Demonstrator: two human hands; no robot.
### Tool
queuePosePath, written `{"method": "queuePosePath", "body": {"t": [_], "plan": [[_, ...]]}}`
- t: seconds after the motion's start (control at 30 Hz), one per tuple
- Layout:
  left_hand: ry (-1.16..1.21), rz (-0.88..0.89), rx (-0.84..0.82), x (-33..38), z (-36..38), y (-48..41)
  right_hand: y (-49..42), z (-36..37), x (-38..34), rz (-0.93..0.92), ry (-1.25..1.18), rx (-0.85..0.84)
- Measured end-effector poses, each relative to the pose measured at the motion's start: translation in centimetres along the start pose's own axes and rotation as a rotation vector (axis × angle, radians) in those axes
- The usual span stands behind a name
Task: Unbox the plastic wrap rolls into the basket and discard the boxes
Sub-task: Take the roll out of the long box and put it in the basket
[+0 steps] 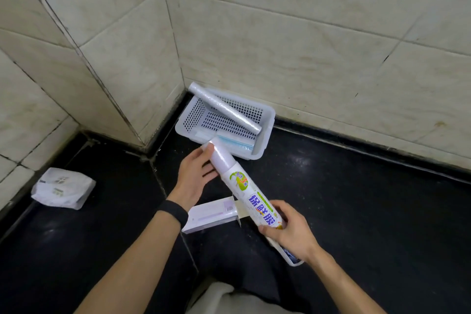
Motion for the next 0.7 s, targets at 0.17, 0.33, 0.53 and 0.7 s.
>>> {"method": "queuePosePath", "body": {"t": [0.17, 0.33, 0.53, 0.7], "plan": [[0.075, 0.062, 0.154, 3.3, -4.2, -1.6, 1.5, -1.2, 3.7, 0.122, 0.049, 0.036], [0.145, 0.087, 0.274, 5.1, -6.2, -2.2, 1.4, -1.9, 6.7, 0.329, 0.089, 0.090], [0.121, 0.073, 0.293, 4.7, -6.0, -2.6, -0.9, -1.3, 6.2, 0.385, 0.246, -0.022], [0.082, 0.028, 0.256, 3.3, -4.7, -3.1, -2.0, -1.7, 5.4, 0.385, 0.258, -0.077]]}}
Point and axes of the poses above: each hand's wrist, its own y-axis away from the middle knuckle, its own z-axis out of the palm, x = y × z, the point moved 6 cm from there along -y, towards the middle knuckle, and after that the axes turned 9 degrees about -x, right-handed, at the moved point
